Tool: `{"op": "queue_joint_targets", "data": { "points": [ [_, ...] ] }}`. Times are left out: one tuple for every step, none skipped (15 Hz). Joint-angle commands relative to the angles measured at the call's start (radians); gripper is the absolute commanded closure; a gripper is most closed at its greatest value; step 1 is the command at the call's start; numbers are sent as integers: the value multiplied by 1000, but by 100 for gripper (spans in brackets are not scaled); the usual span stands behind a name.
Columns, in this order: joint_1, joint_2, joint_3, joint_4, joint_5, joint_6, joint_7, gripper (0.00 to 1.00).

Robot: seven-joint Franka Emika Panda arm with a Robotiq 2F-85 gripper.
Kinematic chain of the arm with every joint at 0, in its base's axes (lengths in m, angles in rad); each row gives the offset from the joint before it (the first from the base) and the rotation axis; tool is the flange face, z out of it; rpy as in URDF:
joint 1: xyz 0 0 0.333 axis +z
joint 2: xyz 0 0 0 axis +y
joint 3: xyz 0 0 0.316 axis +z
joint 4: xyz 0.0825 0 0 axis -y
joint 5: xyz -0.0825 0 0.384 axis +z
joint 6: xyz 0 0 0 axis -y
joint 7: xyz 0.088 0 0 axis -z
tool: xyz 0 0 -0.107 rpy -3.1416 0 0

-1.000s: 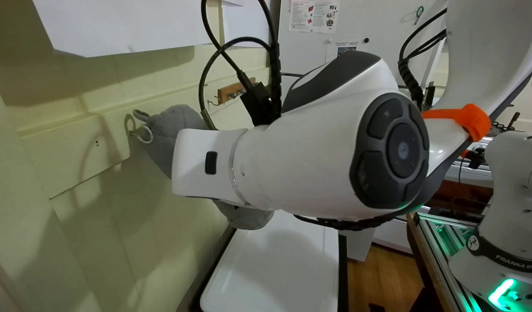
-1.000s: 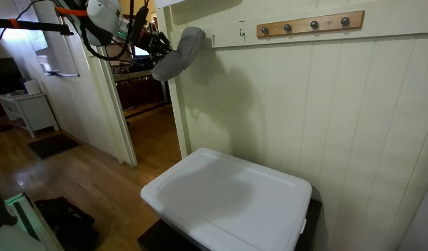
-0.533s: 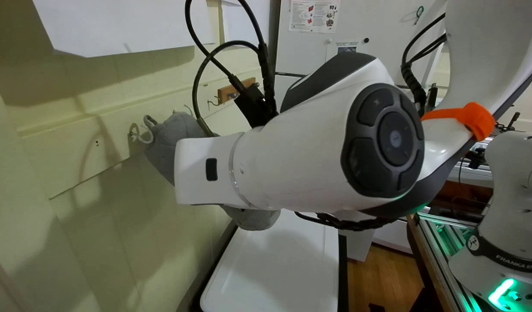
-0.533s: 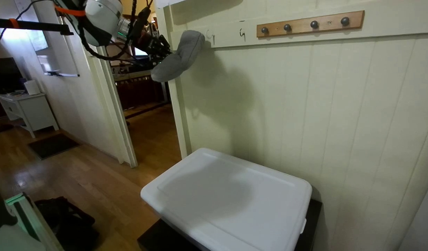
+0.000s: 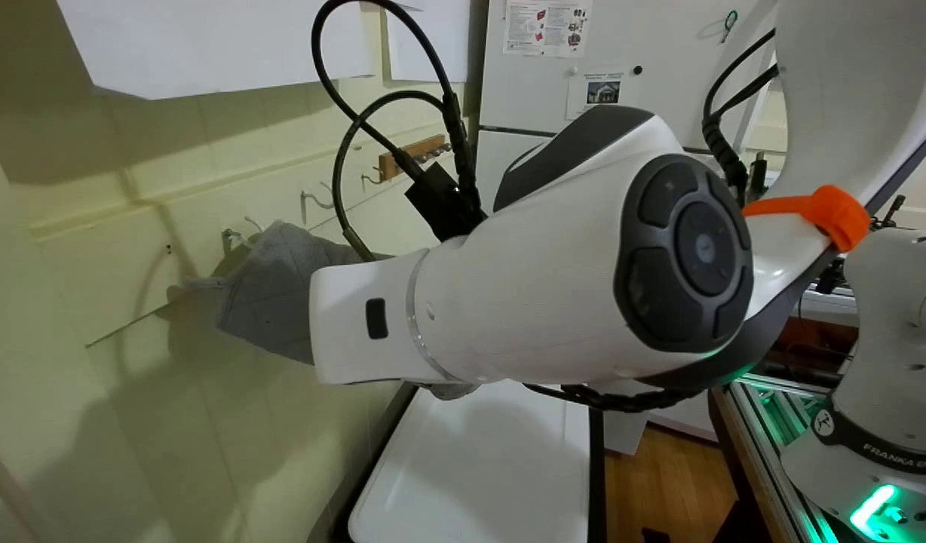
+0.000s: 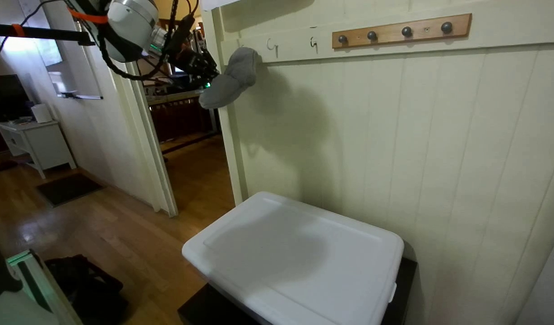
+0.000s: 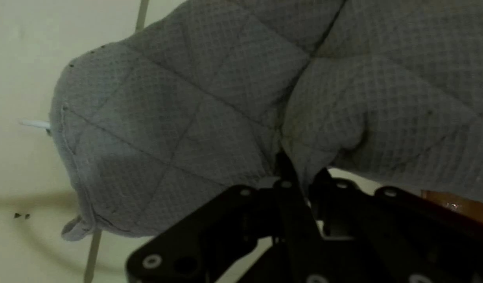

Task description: Hang the mitten on the first left hook

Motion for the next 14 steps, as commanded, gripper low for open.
{"op": "queue_joint_targets", "data": {
  "points": [
    [-9,-32,5,-25,-11,27,-4,97],
    [-9,-38,5,-31,-8,21,-2,97],
    [-10,-46,7,-44,-3,24,5,97],
    [-10,-52,7,-54,-2,27,21,97],
    [-12,-59,7,-70,0,39,50,97],
    [-13,-70,7,-89,-1,49,94,97],
    [-14,-80,6,-104,-3,60,133,97],
    [-14,-92,6,-125,-4,74,184,97],
    [-14,-102,5,-143,-9,86,231,97],
    [-14,-114,5,-164,-13,102,282,97],
    [-14,-123,2,-181,-26,114,335,97],
    [-12,-137,0,-199,-43,120,396,97],
    [-12,-149,-1,-214,-62,125,447,97],
    [-11,-160,-2,-226,-87,124,495,97]
  ]
}}
